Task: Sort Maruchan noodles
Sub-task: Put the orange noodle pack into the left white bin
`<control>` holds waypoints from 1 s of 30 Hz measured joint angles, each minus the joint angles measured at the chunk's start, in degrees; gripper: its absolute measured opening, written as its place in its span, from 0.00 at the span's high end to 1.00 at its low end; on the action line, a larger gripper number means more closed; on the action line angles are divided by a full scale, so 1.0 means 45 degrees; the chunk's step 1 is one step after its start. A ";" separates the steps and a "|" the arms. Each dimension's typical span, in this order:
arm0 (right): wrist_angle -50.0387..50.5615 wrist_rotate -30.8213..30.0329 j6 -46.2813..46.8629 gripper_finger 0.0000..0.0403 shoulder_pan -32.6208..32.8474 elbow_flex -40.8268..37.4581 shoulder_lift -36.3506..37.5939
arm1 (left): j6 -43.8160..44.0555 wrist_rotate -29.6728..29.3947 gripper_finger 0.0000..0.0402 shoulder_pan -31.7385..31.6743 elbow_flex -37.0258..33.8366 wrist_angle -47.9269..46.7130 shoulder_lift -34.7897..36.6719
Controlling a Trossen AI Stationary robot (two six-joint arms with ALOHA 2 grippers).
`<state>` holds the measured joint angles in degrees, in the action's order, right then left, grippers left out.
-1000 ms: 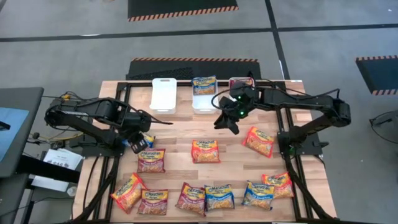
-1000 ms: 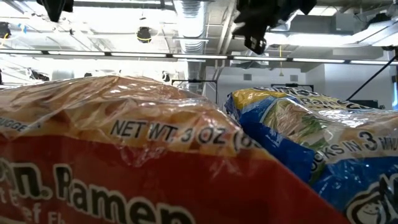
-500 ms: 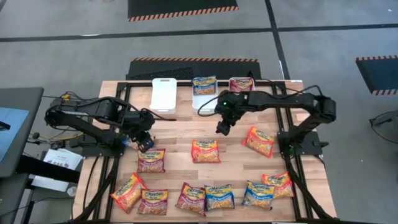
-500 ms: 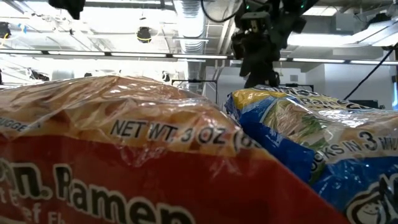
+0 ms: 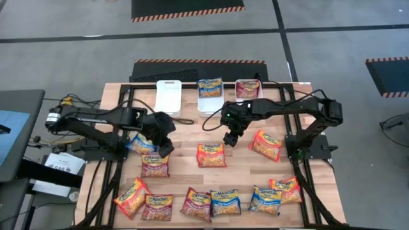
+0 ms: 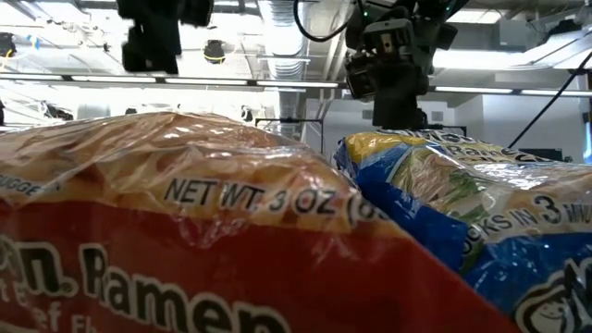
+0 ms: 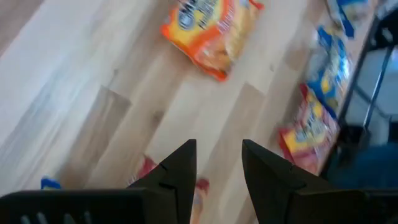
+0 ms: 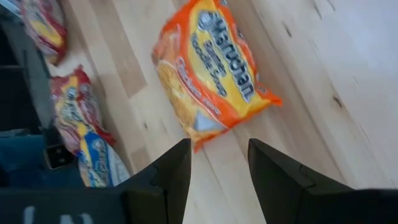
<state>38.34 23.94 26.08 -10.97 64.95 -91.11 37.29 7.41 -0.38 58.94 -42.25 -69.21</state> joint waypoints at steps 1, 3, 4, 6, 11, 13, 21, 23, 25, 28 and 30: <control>0.0107 -0.0039 -0.0004 0.55 0.0025 0.0000 0.0000 | 0.0054 0.0051 0.72 -0.0287 -0.0369 0.0429 -0.0019; 0.0047 -0.0052 0.0007 0.55 0.0025 -0.0107 0.0010 | 0.0354 0.0400 0.72 -0.0848 -0.1186 0.1201 -0.0024; -0.0116 -0.0038 0.0070 0.55 0.0020 -0.0274 0.0015 | 0.0537 0.0645 0.72 -0.1044 -0.1598 0.1853 -0.0032; -0.0426 -0.0024 0.0476 0.55 0.0003 -0.0851 0.0102 | 0.1015 0.1166 0.72 -0.1307 -0.2508 0.3701 -0.0038; -0.1846 0.0063 0.1802 0.55 -0.0099 -0.2347 0.0605 | 0.2594 0.1504 0.72 -0.1418 -0.4364 0.7889 -0.0038; -0.2682 0.0082 0.2222 0.55 -0.0106 -0.2657 0.0830 | 0.3192 0.1149 0.72 -0.1418 -0.4938 0.8975 -0.0113; -0.4543 -0.0026 0.3496 0.55 0.0017 -0.2880 0.0563 | 0.4258 0.1358 0.72 -0.1423 -0.5673 1.2131 -0.1994; -0.4530 -0.0044 0.3719 0.55 0.0054 -0.2904 0.0351 | 0.4444 0.1639 0.72 -0.1423 -0.5663 1.3069 -0.2766; -0.4734 -0.0079 0.4030 0.55 0.0110 -0.2888 0.0211 | 0.4761 0.1899 0.72 -0.1418 -0.5672 1.3846 -0.3491; -0.4622 -0.0351 0.4351 0.55 0.0123 -0.2890 0.0180 | 0.5207 0.2348 0.72 -0.1394 -0.5668 1.4878 -0.4369; -0.4656 -0.0544 0.4597 0.55 0.0177 -0.2890 0.0180 | 0.5407 0.2590 0.72 -0.1346 -0.5668 1.5300 -0.4895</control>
<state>17.39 21.50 46.77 -10.17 51.94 -90.30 61.62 19.06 -6.44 33.43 26.60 -91.24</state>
